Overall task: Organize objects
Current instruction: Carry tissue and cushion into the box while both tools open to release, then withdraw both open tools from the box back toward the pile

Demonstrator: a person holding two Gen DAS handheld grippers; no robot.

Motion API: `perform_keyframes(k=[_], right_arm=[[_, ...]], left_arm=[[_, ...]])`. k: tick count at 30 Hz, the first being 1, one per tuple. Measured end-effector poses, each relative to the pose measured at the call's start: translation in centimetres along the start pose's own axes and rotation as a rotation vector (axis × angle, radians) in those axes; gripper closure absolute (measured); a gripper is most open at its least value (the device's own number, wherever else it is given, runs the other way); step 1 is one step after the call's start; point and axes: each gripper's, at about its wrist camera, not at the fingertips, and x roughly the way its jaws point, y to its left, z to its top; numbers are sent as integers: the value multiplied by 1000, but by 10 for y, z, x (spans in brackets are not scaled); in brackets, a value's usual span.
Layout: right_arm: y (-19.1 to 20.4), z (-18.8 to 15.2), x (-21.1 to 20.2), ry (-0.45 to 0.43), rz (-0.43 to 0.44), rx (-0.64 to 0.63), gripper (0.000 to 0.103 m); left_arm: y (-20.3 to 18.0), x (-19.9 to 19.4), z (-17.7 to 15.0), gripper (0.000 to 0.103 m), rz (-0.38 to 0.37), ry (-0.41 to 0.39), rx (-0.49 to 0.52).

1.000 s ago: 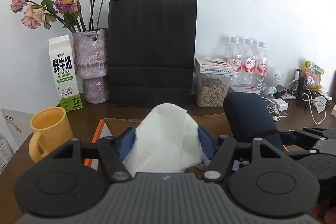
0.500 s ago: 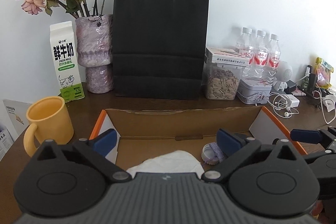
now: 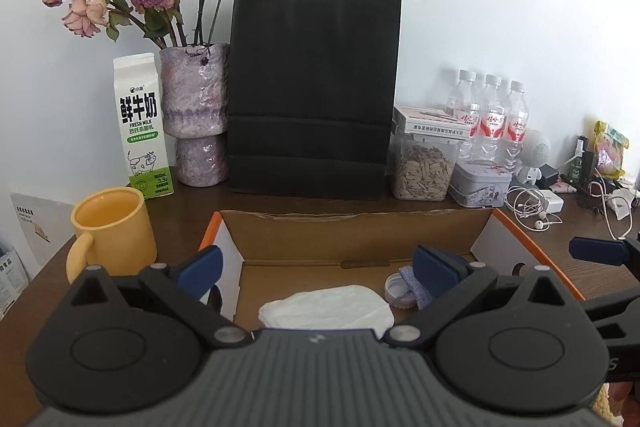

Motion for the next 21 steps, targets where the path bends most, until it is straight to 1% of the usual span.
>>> perform_keyframes(k=[10,16,21], right_arm=[[2,-17,-51,-49,-9,-29,0],[7,-30,-79,-53,-10,-47,0],[12,-48,-99,-29,2,-66,0]], left_arm=[[6,-41,-8,0,0,-29,6],[8,-65,-16,0,-6,-24,14],[13,-81,-28,0,4,-1,22]])
